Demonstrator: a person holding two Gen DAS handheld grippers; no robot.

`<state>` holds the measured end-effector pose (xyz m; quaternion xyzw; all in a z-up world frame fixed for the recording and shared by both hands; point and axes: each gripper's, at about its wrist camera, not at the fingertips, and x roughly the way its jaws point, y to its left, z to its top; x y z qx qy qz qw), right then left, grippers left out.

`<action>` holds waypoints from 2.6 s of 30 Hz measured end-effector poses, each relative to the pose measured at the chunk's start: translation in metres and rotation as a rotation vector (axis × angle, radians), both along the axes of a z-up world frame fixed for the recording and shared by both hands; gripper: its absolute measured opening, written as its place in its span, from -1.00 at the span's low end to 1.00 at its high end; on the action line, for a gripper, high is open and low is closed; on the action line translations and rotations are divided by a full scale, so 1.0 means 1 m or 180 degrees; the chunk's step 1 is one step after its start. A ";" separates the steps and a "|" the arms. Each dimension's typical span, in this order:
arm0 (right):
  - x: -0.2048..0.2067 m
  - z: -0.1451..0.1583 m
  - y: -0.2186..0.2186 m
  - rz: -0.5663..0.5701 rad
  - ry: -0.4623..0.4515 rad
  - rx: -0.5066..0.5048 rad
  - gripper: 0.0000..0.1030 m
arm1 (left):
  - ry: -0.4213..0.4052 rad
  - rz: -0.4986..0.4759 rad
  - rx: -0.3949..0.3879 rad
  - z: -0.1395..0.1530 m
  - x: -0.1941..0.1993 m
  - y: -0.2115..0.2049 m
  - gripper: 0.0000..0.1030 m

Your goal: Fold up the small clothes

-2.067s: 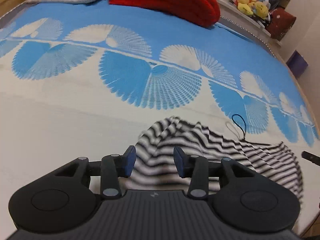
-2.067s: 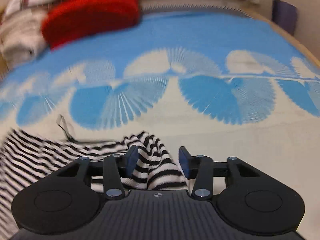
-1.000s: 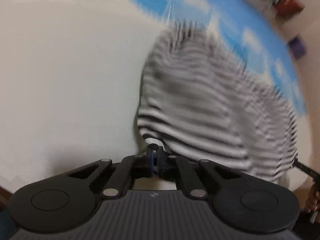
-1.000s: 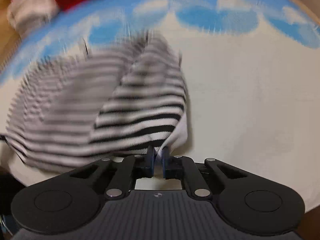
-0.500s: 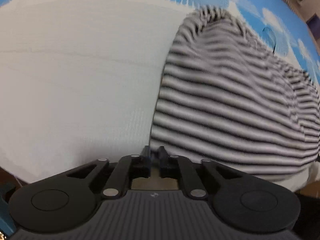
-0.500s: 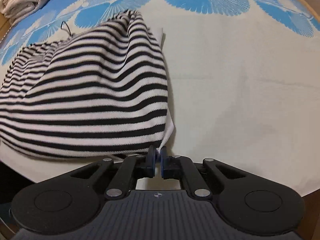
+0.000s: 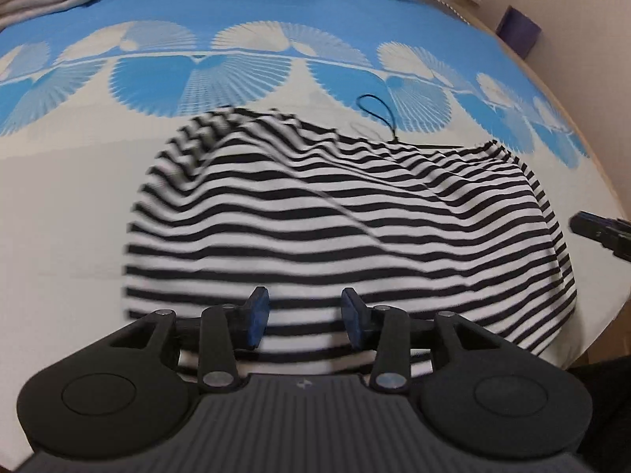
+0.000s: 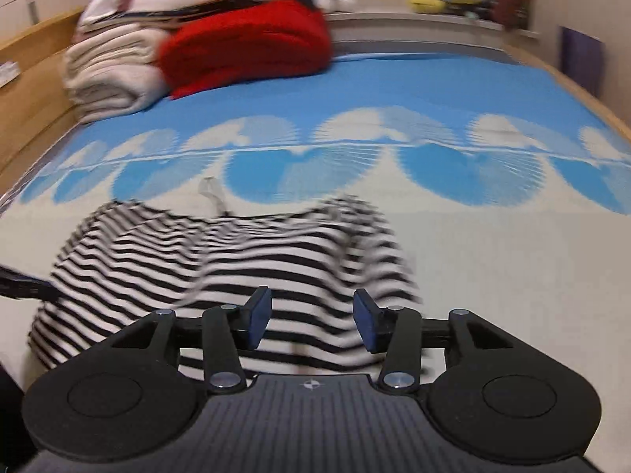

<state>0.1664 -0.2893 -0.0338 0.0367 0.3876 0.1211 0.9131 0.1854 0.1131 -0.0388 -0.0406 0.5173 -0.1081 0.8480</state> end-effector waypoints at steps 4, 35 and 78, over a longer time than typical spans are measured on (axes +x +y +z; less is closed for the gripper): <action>0.019 -0.011 0.038 0.0128 0.0167 -0.0143 -0.07 | 0.0119 0.0135 0.0152 -0.021 0.016 -0.021 -0.12; -0.026 0.035 -0.008 -0.0796 -0.0382 -0.0202 0.29 | -0.0235 0.0557 0.0171 0.003 -0.013 0.022 0.35; -0.097 0.037 -0.049 -0.0704 -0.0374 -0.0257 0.39 | 0.0506 0.1906 -0.0744 -0.046 -0.105 0.101 0.10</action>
